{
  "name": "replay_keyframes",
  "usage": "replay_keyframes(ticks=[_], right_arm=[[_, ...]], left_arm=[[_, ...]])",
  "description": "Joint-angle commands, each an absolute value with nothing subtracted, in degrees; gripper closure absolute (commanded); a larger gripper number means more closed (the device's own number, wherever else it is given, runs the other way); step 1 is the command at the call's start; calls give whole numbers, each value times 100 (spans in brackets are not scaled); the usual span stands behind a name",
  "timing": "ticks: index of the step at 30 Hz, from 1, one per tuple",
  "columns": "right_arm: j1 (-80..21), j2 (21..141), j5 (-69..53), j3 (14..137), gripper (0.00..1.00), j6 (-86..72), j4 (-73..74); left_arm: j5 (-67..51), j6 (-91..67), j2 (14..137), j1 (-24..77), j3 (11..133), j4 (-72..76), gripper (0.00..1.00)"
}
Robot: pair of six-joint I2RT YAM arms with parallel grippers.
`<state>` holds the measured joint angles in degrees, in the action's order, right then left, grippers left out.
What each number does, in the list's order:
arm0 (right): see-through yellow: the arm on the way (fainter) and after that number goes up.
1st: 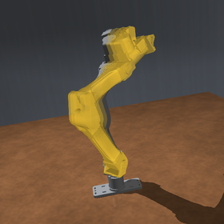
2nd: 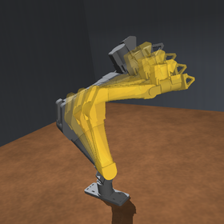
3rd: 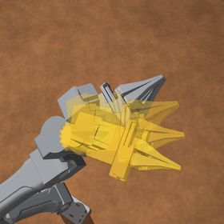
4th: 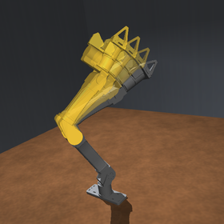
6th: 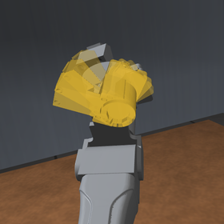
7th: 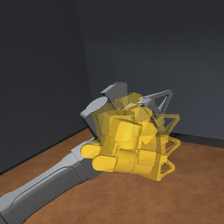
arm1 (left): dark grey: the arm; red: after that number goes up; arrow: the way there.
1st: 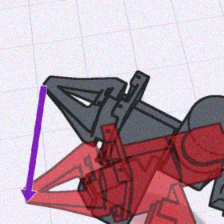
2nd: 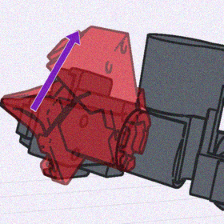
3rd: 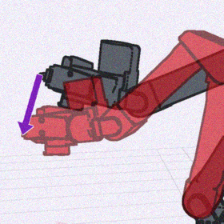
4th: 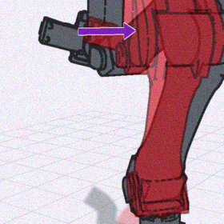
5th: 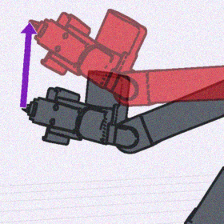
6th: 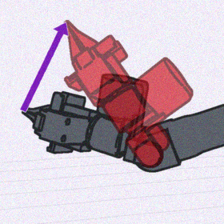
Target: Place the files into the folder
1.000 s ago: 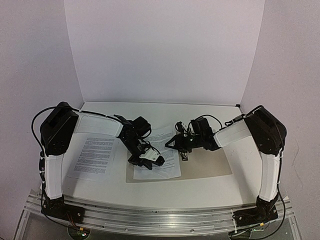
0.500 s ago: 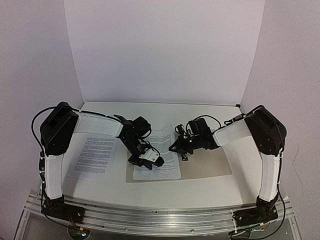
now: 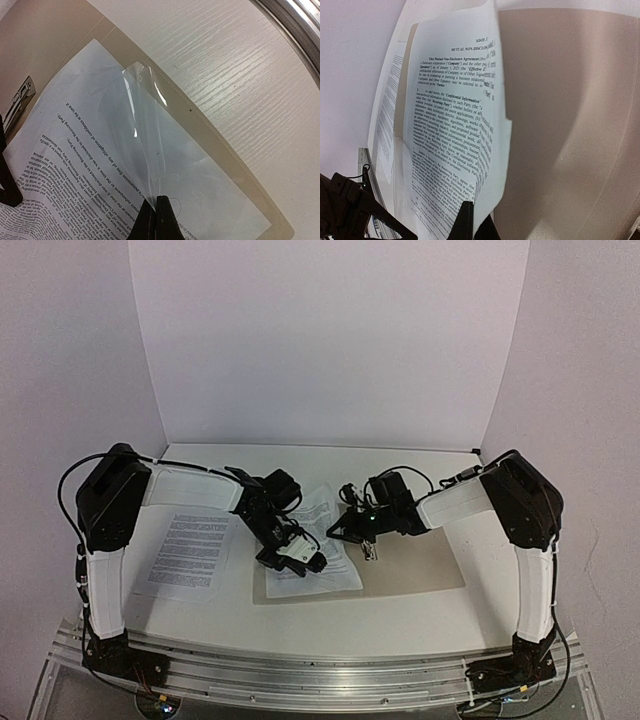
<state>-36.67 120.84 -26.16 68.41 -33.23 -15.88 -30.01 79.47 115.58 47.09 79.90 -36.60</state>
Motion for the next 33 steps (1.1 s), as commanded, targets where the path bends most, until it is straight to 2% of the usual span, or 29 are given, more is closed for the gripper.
replay_keyframes(ticks=[1,8,16,20,26,33], right_arm=[[-3701,11775,-3080,6636,100,-3271,-1831],[-3797,11990,-3340,6438,100,-4149,-3025],[-3850,12214,-3254,6633,100,-4029,-2995],[-3789,11961,-2496,6531,99,-3866,-2429],[-3797,11803,-1607,6735,71,-3531,-1458],[-3942,11934,-1177,7098,67,-3433,-724]], left_arm=[[-3278,7897,11181,4683,8128,-3710,100],[-3288,7898,11222,4689,8167,-3602,100],[-3268,8007,11178,4686,8088,-3621,100],[-3249,8029,11131,4688,8004,-3617,100],[-3255,8033,11134,4687,7999,-3646,100],[-3247,8033,11155,4685,8042,-3673,100]])
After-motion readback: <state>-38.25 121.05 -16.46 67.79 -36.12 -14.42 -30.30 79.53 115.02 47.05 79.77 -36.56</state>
